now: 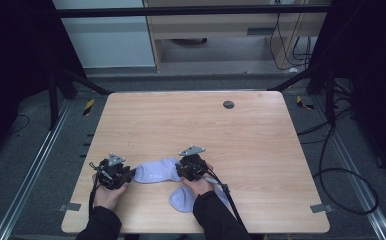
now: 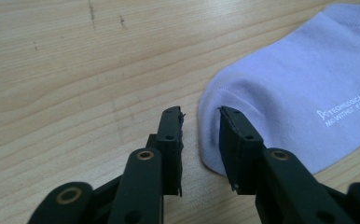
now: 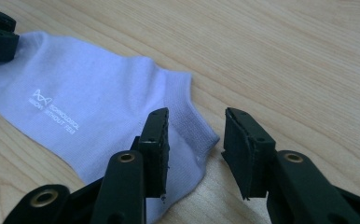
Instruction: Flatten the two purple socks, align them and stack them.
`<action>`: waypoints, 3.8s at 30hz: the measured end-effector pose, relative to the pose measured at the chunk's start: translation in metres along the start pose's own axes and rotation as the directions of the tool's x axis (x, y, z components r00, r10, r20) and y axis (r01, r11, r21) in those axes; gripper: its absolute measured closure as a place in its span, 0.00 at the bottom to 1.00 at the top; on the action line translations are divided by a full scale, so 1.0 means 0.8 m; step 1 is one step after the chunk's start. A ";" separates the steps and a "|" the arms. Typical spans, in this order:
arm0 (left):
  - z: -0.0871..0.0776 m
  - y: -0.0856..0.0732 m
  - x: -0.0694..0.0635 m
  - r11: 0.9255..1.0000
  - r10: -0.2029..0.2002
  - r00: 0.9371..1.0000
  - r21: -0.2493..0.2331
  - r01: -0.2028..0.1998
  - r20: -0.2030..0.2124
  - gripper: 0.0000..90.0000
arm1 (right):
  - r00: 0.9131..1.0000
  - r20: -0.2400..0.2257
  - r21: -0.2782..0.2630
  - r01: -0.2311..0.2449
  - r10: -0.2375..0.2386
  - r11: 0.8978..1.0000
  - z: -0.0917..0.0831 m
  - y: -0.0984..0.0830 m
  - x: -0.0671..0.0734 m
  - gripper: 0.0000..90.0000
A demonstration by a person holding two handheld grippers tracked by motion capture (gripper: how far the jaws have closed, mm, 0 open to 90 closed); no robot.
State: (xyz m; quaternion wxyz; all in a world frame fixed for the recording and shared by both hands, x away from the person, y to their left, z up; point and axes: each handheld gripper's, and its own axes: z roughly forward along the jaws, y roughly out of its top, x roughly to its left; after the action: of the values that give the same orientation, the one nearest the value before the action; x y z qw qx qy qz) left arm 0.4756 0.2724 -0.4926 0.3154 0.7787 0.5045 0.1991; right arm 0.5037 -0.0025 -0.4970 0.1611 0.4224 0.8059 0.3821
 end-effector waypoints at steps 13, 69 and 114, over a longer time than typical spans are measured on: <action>0.000 0.002 -0.006 1.000 -0.028 0.999 0.013 0.027 0.024 0.97 | 1.000 -0.003 0.026 -0.011 0.012 1.000 0.003 -0.004 0.003 0.96; -0.061 0.031 -0.145 0.990 0.116 0.967 -0.108 -0.093 0.228 0.97 | 0.998 -0.061 -0.085 0.018 -0.023 0.996 -0.195 -0.072 -0.051 0.96; -0.025 -0.001 -0.173 0.980 0.172 0.950 0.048 -0.191 0.260 0.96 | 0.999 -0.033 0.068 0.006 -0.004 0.998 -0.172 -0.115 -0.063 0.95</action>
State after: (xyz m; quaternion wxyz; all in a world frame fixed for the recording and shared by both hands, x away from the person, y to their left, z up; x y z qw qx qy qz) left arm 0.4054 0.1525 -0.4773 0.3292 0.8518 0.3930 0.1073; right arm 0.4020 -0.1415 -0.4792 0.1344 0.4192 0.8222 0.3609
